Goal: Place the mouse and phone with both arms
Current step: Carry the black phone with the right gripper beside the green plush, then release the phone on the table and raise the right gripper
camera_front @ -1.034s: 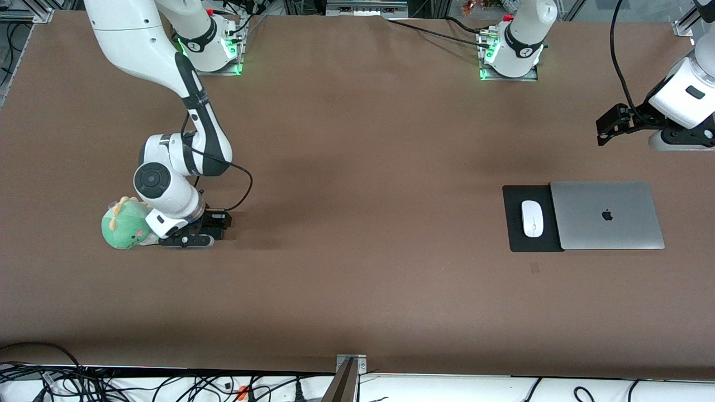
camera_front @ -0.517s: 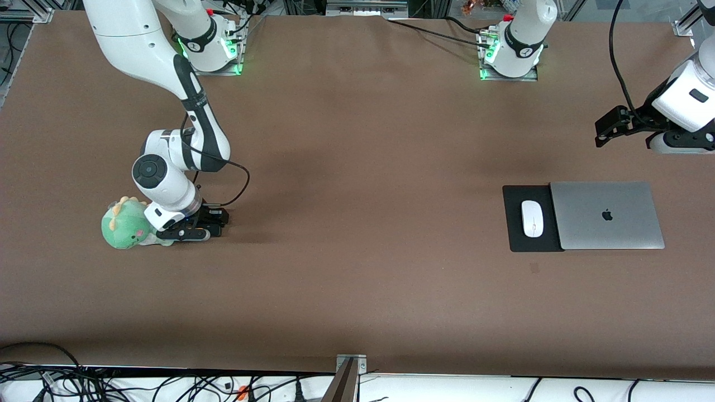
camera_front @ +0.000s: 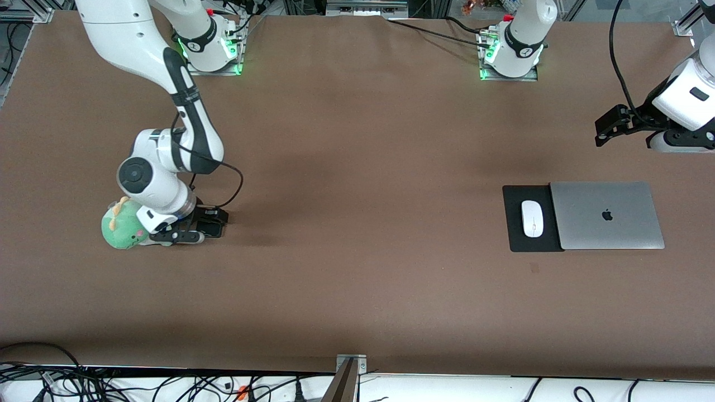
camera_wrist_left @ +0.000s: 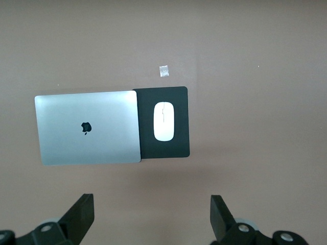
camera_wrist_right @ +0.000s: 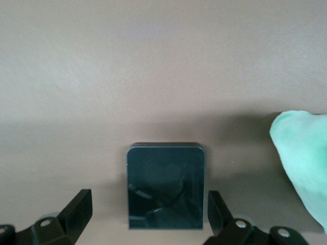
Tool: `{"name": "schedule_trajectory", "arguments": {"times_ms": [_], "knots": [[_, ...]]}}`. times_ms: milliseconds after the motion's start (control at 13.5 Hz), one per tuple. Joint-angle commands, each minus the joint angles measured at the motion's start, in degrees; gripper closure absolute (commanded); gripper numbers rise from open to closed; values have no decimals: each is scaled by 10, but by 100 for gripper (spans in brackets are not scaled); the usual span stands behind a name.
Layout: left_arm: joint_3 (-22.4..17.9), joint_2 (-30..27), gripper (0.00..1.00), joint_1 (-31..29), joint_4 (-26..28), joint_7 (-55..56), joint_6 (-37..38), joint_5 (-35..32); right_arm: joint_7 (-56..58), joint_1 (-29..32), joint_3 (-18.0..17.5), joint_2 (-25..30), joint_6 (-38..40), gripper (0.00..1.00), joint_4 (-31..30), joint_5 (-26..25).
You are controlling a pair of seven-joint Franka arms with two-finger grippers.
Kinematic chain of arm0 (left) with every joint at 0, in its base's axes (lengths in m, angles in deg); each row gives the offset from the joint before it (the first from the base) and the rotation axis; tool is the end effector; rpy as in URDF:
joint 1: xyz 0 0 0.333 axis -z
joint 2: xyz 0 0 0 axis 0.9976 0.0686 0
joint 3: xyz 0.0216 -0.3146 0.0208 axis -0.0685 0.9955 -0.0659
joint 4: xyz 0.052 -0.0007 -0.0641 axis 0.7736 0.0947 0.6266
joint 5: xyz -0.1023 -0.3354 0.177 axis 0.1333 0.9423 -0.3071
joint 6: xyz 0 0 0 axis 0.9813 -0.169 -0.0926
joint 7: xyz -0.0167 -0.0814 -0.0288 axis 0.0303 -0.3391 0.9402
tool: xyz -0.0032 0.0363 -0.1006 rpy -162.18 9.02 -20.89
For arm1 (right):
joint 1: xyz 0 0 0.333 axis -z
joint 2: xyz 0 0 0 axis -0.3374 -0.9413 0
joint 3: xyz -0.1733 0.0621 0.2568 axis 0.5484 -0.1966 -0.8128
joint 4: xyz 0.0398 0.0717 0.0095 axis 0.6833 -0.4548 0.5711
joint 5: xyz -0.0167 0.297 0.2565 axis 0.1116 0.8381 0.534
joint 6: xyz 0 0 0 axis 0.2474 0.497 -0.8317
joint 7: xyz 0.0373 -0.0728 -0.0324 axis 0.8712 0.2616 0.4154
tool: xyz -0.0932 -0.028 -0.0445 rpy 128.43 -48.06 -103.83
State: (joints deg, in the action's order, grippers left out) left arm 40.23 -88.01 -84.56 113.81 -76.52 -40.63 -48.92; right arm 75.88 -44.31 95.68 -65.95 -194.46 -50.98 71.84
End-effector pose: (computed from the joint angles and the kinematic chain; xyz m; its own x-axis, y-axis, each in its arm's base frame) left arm 0.5483 -0.0235 0.6020 0.9998 -0.0195 -0.0026 -0.0196 -0.9991 -0.0384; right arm 0.6258 0.0944 0.2332 0.9982 -0.0595 0.0000 -0.0595 -0.9981 -0.0170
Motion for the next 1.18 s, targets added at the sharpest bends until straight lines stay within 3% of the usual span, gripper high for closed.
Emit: {"name": "schedule_trajectory", "arguments": {"times_ms": [0,517,812,1108], "knots": [[1,8,0,-2,-19,-10,13,12,20,40,-6,7,113,0,81,32],[1,8,0,-3,-20,-9,20,11,93,99,3,42,326,0,233,29],[1,8,0,-3,-20,-10,21,11,89,99,33,102,381,0,250,19],[1,8,0,-3,-20,-10,24,12,83,102,38,157,414,0,250,-41]]}}
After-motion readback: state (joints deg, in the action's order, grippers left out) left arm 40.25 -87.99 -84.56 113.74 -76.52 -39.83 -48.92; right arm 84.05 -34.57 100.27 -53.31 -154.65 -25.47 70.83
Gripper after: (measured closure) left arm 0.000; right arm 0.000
